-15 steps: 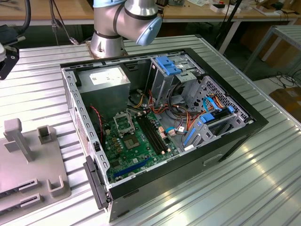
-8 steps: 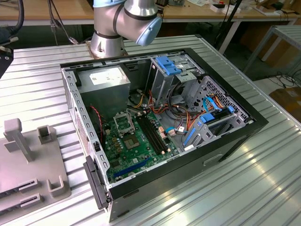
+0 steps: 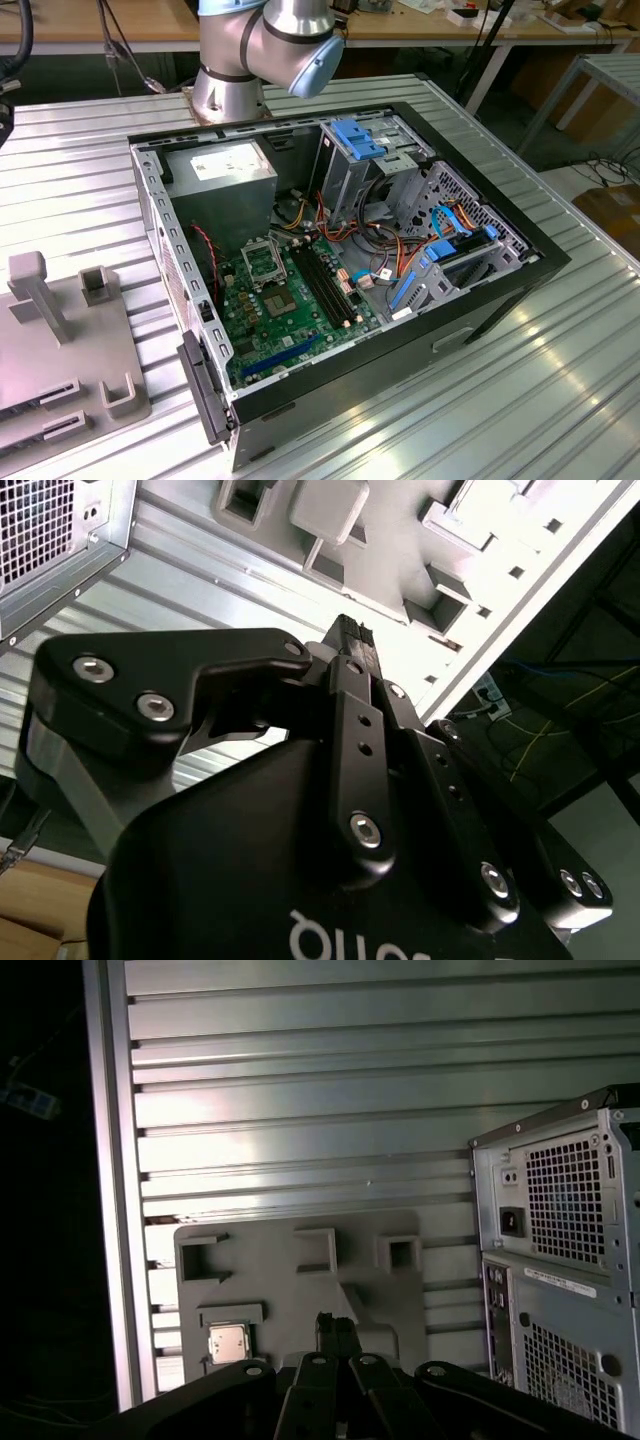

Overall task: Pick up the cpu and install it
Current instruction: 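Reach for the cpu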

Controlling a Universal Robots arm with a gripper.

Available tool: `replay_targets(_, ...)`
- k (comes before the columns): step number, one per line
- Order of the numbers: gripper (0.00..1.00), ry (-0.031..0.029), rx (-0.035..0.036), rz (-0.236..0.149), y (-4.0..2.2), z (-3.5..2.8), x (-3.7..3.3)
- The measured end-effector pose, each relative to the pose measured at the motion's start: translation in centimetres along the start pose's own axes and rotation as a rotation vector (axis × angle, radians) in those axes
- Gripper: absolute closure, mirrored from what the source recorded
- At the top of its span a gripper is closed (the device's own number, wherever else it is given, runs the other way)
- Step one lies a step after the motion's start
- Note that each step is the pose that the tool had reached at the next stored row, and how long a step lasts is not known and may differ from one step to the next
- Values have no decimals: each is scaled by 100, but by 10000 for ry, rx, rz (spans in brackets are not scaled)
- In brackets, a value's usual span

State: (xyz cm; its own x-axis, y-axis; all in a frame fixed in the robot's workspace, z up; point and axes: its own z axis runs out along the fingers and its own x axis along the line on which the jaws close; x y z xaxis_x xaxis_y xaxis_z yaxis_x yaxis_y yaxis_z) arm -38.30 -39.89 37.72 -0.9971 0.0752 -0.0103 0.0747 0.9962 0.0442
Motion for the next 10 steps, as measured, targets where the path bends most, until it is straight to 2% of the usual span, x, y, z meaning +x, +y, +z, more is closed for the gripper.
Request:
replay_targets(6, 89, 8, 2, 1, -7, 1, 81)
replay_targets(10, 89, 29, 2, 1, -57, 7, 146)
